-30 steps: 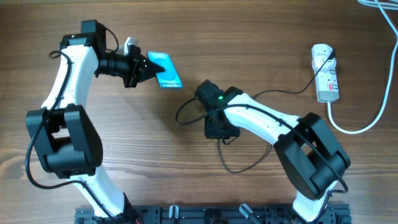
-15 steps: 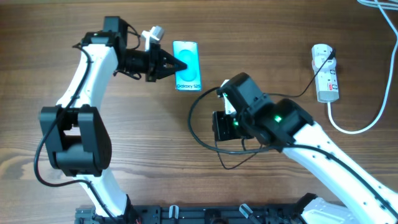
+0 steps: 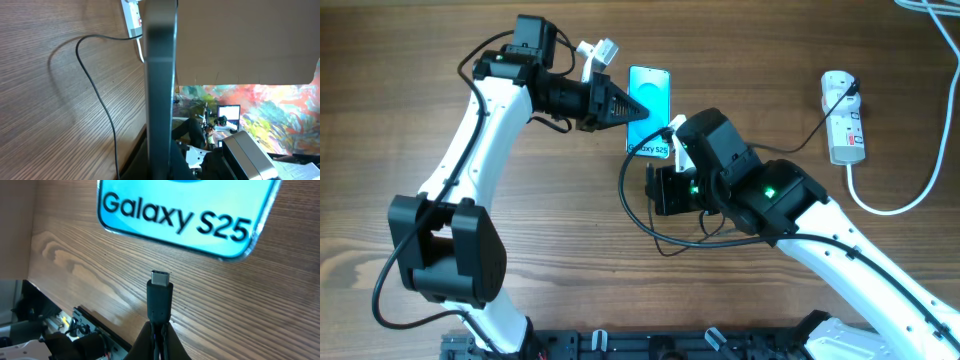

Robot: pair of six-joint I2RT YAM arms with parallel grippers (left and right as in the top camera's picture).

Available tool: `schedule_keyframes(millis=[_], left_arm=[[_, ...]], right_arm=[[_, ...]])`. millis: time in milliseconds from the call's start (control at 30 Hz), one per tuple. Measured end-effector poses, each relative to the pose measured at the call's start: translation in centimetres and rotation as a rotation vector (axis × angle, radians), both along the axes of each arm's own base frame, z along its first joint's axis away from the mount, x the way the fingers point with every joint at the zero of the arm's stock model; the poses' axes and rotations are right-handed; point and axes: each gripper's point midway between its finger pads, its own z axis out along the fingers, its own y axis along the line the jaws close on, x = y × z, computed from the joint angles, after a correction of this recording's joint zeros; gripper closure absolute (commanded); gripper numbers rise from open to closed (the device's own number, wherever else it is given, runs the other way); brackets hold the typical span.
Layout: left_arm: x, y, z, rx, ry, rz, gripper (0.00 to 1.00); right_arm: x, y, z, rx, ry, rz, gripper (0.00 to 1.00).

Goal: Plug charger to phone and switch on socket
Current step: 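Lift the plug and bring it under the phone's bottom port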

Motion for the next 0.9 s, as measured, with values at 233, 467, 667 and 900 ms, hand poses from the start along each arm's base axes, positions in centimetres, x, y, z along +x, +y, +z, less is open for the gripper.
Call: schedule_keyframes(millis=[233,467,667,900], left_arm=[[-0.08,-0.13,-0.02,0.001,0.0,-0.003,0.96],[-0.08,-0.13,-0.02,0.001,0.0,-0.003,0.96],[-0.08,-0.13,-0.02,0.001,0.0,-0.003,0.96],[-0.09,-0.14,-0.02,0.001,0.0,-0.004,0.96]], right_arm=[[0.06,0.03,0.05,0.005,0.006,-0.012,0.95],[0.17,-0.05,0.01,0.008,0.019,-0.041,0.95],[-0.07,-0.26,-0.45,-0.007,0.042,-0.046,0.95],[0.36,0.14,-0.63,-0.001,0.036,-0.046,0.95]])
